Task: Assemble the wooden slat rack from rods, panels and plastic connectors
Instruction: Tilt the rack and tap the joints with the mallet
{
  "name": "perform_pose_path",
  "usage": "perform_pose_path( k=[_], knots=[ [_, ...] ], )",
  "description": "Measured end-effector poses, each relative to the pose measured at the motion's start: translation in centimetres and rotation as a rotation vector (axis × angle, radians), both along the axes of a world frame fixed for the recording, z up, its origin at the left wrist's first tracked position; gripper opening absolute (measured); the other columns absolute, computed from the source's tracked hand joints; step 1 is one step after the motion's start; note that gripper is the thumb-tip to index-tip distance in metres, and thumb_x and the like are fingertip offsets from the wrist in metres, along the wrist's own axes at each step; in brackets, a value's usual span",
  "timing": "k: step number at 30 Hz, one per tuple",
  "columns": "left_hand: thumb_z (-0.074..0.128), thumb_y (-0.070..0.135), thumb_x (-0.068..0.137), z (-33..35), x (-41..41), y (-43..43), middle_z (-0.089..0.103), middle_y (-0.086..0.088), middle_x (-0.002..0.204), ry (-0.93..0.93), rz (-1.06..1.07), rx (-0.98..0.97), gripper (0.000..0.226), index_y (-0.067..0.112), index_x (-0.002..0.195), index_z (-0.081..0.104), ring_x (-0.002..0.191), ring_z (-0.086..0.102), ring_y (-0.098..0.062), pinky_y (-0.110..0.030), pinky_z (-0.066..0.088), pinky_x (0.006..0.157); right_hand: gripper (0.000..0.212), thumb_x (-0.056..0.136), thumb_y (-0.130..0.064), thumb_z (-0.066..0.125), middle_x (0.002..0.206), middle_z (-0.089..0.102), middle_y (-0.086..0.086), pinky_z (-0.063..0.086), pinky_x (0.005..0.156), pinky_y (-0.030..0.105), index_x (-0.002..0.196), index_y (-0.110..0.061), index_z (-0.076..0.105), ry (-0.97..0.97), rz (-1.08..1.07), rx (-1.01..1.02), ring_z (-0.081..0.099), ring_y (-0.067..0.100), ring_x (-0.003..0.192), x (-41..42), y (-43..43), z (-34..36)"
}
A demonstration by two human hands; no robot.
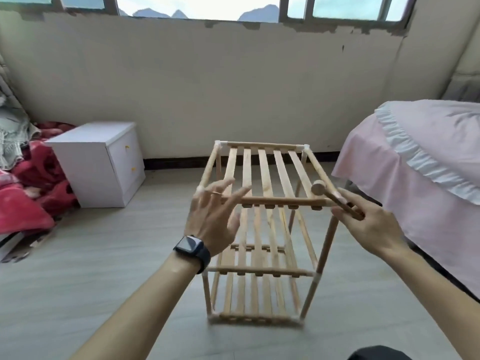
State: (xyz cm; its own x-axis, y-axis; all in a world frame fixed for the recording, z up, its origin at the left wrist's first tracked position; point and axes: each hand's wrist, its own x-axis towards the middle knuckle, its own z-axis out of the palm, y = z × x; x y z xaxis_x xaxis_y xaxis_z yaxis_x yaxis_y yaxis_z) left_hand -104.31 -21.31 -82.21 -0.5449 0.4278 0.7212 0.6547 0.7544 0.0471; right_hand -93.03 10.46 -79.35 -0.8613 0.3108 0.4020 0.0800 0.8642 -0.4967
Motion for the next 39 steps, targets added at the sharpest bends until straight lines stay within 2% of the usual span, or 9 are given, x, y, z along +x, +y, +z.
perform_pose_path(
  k=[5,8,16,20,24,28,31,36,39],
  knots=[
    [0.060,0.052,0.092,-1.8,-1.2,-3.0,0.051,0.003,0.131,-0.509,0.123,0.508,0.070,0.027,0.149,0.028,0.117,0.049,-0.020,-0.041,0.044,0.089,0.010,0.102,-0.038,0.054,0.078,0.061,-0.002,0.044,0.052,0.024,0.100,-0.028,0.053,0.015,0.128,-0.189,0.060,0.007,0.063,-0.7,-4.7,1.4],
    [0.043,0.062,0.093,-2.9,-1.0,-3.6,0.068,0.002,0.117,-0.815,0.011,0.470,0.058,0.024,0.136,0.052,0.108,0.064,-0.018,-0.034,0.051,0.086,0.014,0.107,-0.023,0.046,0.076,0.061,0.001,0.043,0.045,0.016,0.105,-0.028,0.059,-0.046,0.375,-0.299,0.053,0.002,0.050,-1.9,-9.4,2.5],
    [0.041,0.057,0.098,-3.8,-1.2,-3.2,0.063,0.009,0.105,-0.877,0.002,0.489,0.041,0.027,0.123,0.057,0.092,0.061,-0.011,-0.014,0.042,0.063,0.026,0.106,-0.039,0.045,0.065,0.061,-0.002,0.036,0.041,0.017,0.104,-0.023,0.065,-0.169,0.451,0.114,0.048,0.005,0.043,-5.0,-14.4,4.6],
    [0.039,0.059,0.098,-4.1,-1.4,-3.5,0.062,0.013,0.103,-0.865,-0.012,0.477,0.041,0.032,0.124,0.055,0.089,0.062,-0.009,-0.015,0.043,0.062,0.023,0.109,-0.028,0.040,0.056,0.050,-0.005,0.033,0.038,0.016,0.105,-0.014,0.059,0.260,0.452,-0.132,0.044,0.007,0.040,-5.0,-15.7,4.9],
    [0.043,0.049,0.102,-4.4,-1.5,-3.8,0.066,0.011,0.105,-0.839,0.005,0.452,0.029,0.033,0.120,0.056,0.087,0.064,-0.009,-0.024,0.052,0.069,0.025,0.108,-0.036,0.039,0.061,0.057,-0.003,0.035,0.044,0.018,0.107,-0.023,0.061,-0.188,0.459,0.190,0.048,0.007,0.042,-5.1,-16.0,3.4],
    [0.042,0.049,0.102,-4.5,-1.7,-3.9,0.065,0.012,0.104,-0.835,0.007,0.417,0.027,0.033,0.118,0.056,0.094,0.067,-0.015,-0.037,0.057,0.080,0.021,0.109,-0.029,0.040,0.052,0.052,-0.006,0.030,0.036,0.014,0.105,-0.019,0.058,0.159,0.463,-0.067,0.045,0.006,0.037,-5.2,-15.9,3.8],
    [0.043,0.045,0.103,-4.5,-1.7,-3.8,0.064,0.012,0.104,-0.830,0.006,0.417,0.023,0.031,0.116,0.056,0.095,0.067,-0.017,-0.040,0.058,0.082,0.022,0.108,-0.035,0.039,0.060,0.058,-0.003,0.035,0.040,0.016,0.107,-0.025,0.059,-0.176,0.435,0.176,0.050,0.006,0.042,-4.9,-16.0,3.1],
    [0.041,0.047,0.103,-4.4,-1.7,-3.7,0.063,0.013,0.101,-0.813,0.012,0.398,0.026,0.031,0.116,0.056,0.094,0.067,-0.018,-0.044,0.058,0.081,0.020,0.109,-0.027,0.040,0.056,0.050,-0.005,0.034,0.038,0.016,0.106,-0.018,0.058,0.168,0.443,-0.047,0.046,0.007,0.040,-4.7,-16.3,3.1],
    [0.042,0.043,0.104,-4.5,-1.6,-3.7,0.064,0.013,0.101,-0.811,0.007,0.411,0.022,0.031,0.115,0.056,0.094,0.067,-0.018,-0.043,0.058,0.081,0.025,0.108,-0.037,0.038,0.062,0.059,-0.003,0.040,0.043,0.021,0.104,-0.026,0.060,-0.162,0.397,0.194,0.052,0.007,0.044,-4.7,-16.4,2.5]
  ],
)
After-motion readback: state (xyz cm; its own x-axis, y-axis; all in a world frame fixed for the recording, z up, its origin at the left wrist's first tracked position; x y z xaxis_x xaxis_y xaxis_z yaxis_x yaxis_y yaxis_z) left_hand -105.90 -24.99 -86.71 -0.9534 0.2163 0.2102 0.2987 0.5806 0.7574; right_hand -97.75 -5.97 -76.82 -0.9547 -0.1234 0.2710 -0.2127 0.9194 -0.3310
